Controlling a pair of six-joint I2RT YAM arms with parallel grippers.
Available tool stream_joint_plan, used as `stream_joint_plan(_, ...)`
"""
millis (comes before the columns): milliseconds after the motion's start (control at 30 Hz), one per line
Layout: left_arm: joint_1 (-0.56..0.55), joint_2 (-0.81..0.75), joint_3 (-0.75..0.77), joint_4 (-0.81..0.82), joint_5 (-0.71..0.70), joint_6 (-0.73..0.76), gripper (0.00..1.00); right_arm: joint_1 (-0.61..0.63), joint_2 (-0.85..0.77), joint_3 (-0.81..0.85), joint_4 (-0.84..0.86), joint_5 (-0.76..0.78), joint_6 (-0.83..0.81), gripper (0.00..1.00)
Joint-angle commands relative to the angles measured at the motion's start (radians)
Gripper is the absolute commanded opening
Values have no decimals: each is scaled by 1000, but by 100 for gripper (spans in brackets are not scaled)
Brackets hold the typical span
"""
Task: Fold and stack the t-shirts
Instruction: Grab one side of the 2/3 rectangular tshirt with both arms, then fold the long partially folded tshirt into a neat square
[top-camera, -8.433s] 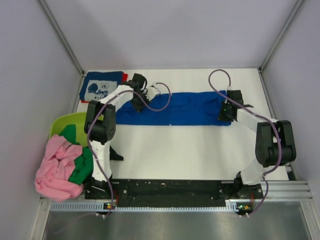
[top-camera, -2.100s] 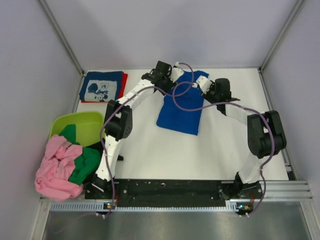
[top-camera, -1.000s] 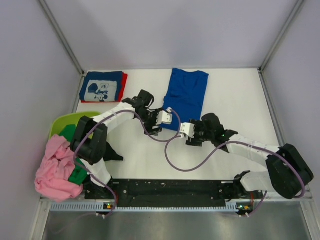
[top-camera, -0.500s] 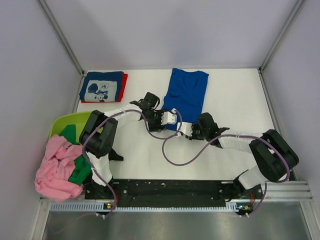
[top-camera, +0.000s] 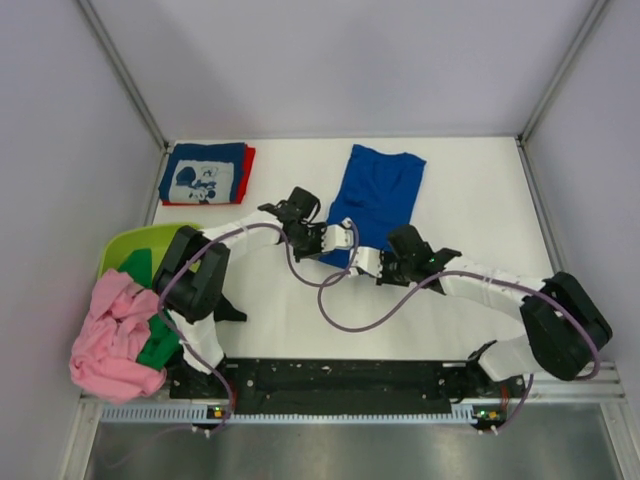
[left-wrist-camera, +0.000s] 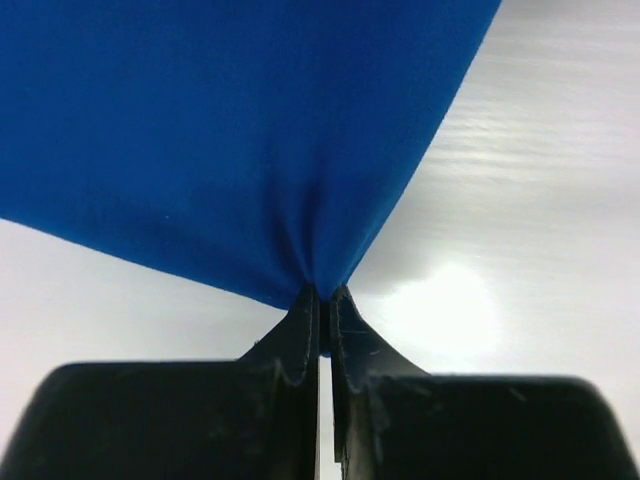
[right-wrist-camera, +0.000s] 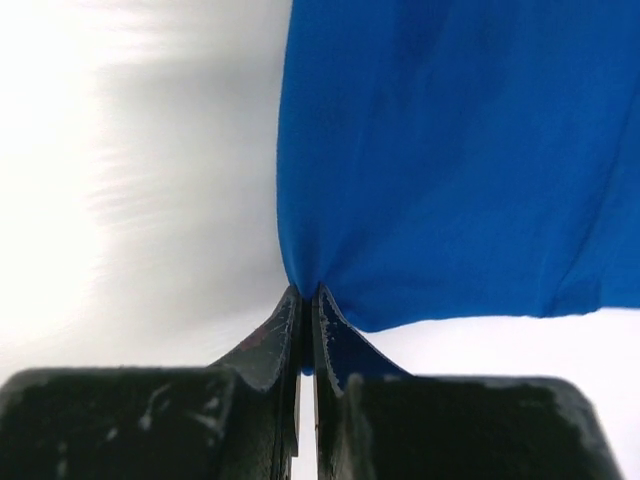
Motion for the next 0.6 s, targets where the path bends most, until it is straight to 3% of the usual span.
stream_joint_plan(0,-5,-207,-59,-247,-1,-9,0,115,-163,117,-331,-34,71,0)
stream_joint_plan(233,-18,-518,-146,-678,168,98,0,345,-351,221,-798,-97,140,0)
stream_joint_plan(333,-18,-548,-91,-878,263,112,0,416,-347,305,-925,-137,186,0)
stream_joint_plan(500,-12,-537,88,-904,248,-26,0,422,-371,413,-932,-147,186,0)
stream_joint_plan(567,1,-513,148,-868,218,-90,0,371,-378,437,-896,-127,187,0)
